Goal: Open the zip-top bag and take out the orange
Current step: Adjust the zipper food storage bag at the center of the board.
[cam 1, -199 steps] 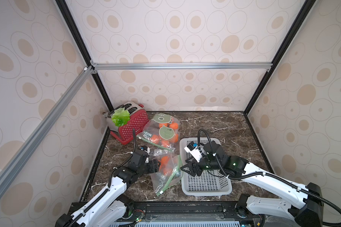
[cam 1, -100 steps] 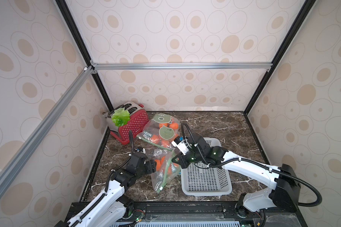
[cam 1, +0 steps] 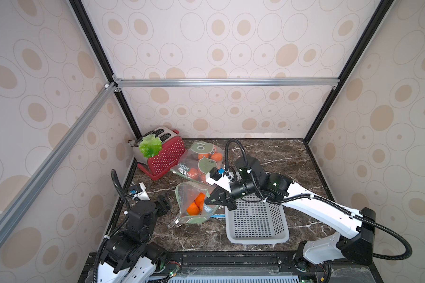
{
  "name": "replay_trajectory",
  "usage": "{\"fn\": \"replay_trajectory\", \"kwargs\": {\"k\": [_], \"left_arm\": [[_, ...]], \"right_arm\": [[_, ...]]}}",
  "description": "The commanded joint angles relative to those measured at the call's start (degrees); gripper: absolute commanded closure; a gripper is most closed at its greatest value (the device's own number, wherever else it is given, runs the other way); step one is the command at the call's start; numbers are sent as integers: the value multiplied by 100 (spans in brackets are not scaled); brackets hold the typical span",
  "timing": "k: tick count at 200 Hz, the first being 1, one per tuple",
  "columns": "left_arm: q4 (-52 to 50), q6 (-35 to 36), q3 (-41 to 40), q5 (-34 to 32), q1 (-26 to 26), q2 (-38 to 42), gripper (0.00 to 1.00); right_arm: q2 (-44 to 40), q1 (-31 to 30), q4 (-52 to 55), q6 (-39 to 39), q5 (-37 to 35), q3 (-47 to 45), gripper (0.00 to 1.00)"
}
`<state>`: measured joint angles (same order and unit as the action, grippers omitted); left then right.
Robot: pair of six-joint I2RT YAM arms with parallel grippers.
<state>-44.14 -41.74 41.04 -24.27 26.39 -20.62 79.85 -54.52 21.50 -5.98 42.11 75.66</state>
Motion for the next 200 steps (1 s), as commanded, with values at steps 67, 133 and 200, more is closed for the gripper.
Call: {"fn": "replay_trajectory", "kwargs": {"k": [67,133,200], "left_arm": [[1350,323,-693,1708,-27,-1027,21],[2908,546,-767,2550,-151,-2629,26],[4213,607,-1061,4283,432,-4532,28]], "right_arm": [[-1527,848,-919,538,449,-2523,100],[-1792,383,902,429,-604,-2287,100],[-3667,951,1024,1315,-2430,-3239,100]]}}
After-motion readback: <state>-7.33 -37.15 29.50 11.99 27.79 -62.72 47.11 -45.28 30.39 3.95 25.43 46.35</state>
